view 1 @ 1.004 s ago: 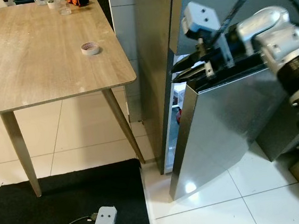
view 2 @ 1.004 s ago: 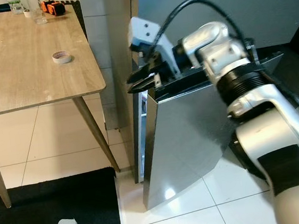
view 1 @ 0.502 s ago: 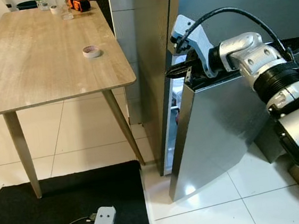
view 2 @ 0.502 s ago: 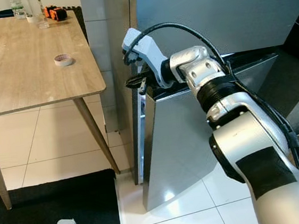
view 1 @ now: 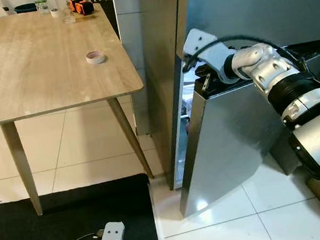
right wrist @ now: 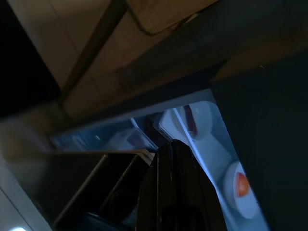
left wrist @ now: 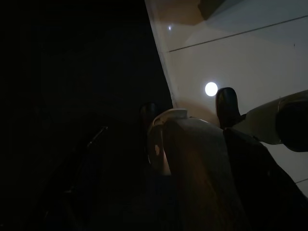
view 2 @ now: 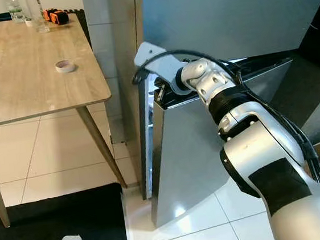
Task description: Restocking fridge
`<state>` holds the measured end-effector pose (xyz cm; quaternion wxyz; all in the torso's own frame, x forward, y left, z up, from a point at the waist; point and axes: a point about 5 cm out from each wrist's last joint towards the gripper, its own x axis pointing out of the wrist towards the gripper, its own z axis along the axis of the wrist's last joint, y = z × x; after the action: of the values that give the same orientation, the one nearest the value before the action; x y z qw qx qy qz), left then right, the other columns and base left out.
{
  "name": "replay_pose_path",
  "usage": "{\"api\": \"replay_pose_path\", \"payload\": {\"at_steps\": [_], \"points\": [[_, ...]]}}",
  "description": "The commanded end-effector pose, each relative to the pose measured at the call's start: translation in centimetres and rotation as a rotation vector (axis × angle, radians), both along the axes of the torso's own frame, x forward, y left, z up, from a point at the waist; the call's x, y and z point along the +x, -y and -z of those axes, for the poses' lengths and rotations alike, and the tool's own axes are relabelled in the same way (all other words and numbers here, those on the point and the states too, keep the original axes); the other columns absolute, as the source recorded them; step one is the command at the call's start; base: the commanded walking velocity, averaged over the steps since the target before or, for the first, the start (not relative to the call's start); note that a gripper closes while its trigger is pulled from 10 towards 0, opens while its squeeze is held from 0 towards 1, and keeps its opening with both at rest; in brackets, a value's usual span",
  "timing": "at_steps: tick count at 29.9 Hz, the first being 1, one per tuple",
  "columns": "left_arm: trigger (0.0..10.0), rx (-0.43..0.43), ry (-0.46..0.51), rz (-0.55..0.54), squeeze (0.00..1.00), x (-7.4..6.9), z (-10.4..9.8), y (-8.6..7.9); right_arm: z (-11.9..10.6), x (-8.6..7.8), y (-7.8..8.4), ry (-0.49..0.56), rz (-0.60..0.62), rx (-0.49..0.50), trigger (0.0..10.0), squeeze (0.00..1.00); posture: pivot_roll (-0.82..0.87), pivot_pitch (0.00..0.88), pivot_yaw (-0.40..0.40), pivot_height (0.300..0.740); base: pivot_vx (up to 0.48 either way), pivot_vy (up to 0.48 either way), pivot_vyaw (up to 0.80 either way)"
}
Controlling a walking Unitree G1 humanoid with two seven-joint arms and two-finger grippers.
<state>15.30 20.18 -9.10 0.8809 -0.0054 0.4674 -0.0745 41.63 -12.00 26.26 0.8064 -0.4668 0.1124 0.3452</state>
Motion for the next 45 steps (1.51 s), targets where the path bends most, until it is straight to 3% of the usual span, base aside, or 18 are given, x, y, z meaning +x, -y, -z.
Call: {"api": "replay_pose_path", "payload": {"at_steps": [1,2,3,5,6,8,9,10,13,17,23,24,27,31,33,38,41,45], "points": [[10.0,-0.017,-0.018,-0.006,0.0,-0.4,0.3,0.8,3.3,-0.5,1.8,-0.124,0.007,-0.143,10.0,0.0,0.01,0.0,-0.102,0.74,0.0,0.0,0.0],[10.0,-0.017,-0.018,-0.006,0.0,-0.4,0.3,0.8,3.3,-0.5,1.8,-0.124,0.007,-0.143,10.0,0.0,0.01,0.0,-0.102,0.74,0.0,0.0,0.0],[10.0,-0.019,-0.02,-0.008,0.0,-0.5,0.4,0.9,4.5,-1.3,3.9,-0.211,-0.064,-0.349,10.0,0.0,0.01,0.0,-0.103,0.74,0.0,0.0,0.0],[10.0,-0.02,-0.021,-0.008,0.0,-0.5,0.4,1.0,4.9,-1.6,4.8,-0.258,-0.093,-0.424,10.0,0.0,0.01,0.0,-0.103,0.74,0.0,0.0,0.0],[10.0,-0.022,-0.023,-0.009,0.0,-0.5,0.4,1.0,5.2,-2.5,6.5,-0.371,-0.147,-0.522,10.0,0.0,0.01,0.0,-0.104,0.74,0.0,0.0,0.0],[10.0,-0.022,-0.023,-0.009,0.0,-0.5,0.4,1.0,5.2,-2.5,6.5,-0.371,-0.147,-0.522,10.0,0.0,0.01,0.0,-0.104,0.74,0.0,0.0,0.0],[10.0,-0.022,-0.023,-0.01,0.0,-0.6,0.4,1.1,5.1,-2.8,7.1,-0.414,-0.167,-0.542,10.0,0.0,0.01,0.0,-0.104,0.74,0.0,0.0,0.0],[10.0,-0.024,-0.026,-0.009,0.0,-0.6,0.4,1.1,4.3,-3.5,9.0,-0.503,-0.189,-0.593,10.0,0.0,0.0,0.0,-0.1,0.74,0.0,0.0,0.0],[10.0,-0.025,-0.028,-0.007,0.0,-0.7,0.5,1.1,3.3,-3.9,10.7,-0.541,-0.162,-0.643,10.0,0.0,-0.01,0.0,-0.096,0.74,0.0,0.0,0.0],[10.0,-0.022,-0.032,-0.001,0.0,-0.7,0.5,1.0,1.2,-3.8,12.9,-0.482,-0.044,-0.71,10.0,0.0,-0.02,0.0,-0.09,0.74,0.0,0.0,0.0],[10.0,-0.016,-0.035,0.006,0.0,-0.8,0.5,0.9,-0.5,-3.5,11.8,-0.401,-0.068,-0.576,10.0,0.0,-0.02,0.0,-0.088,0.74,0.0,0.0,0.0],[10.0,-0.014,-0.035,0.007,0.0,-0.8,0.5,0.8,-0.7,-3.5,10.9,-0.403,-0.132,-0.51,10.0,0.0,-0.02,0.0,-0.086,0.74,0.0,0.0,0.0],[10.0,-0.014,-0.036,0.007,0.0,-0.8,0.5,0.8,-0.7,-3.6,10.5,-0.407,-0.167,-0.479,10.0,0.0,-0.02,0.0,-0.086,0.74,0.0,0.0,0.0],[10.0,-0.015,-0.039,0.004,0.0,-0.9,0.5,0.8,-0.4,-4.4,8.3,-0.446,-0.357,-0.295,10.0,0.0,-0.01,0.0,-0.085,0.74,0.0,0.0,0.0],[10.0,-0.015,-0.041,0.004,0.0,-0.9,0.5,0.9,1.0,-4.8,7.6,-0.479,-0.416,-0.21,10.0,0.0,-0.01,0.0,-0.085,0.74,0.0,0.0,0.0],[10.0,-0.016,-0.043,0.004,0.0,-1.1,0.6,0.9,5.6,-5.1,7.1,-0.507,-0.39,-0.113,10.0,0.0,-0.01,0.0,-0.087,0.74,0.0,0.0,0.0],[10.0,-0.016,-0.045,-0.003,0.0,-1.2,0.6,0.9,12.5,-5.9,7.6,-0.54,-0.178,0.02,10.0,0.0,-0.01,0.0,-0.088,0.74,0.0,0.0,0.0],[10.0,-0.012,-0.046,-0.003,0.0,-1.2,0.7,0.9,16.0,-7.2,8.3,-0.58,-0.077,0.047,10.0,0.0,-0.01,0.0,-0.087,0.74,0.0,0.0,0.0]]}}
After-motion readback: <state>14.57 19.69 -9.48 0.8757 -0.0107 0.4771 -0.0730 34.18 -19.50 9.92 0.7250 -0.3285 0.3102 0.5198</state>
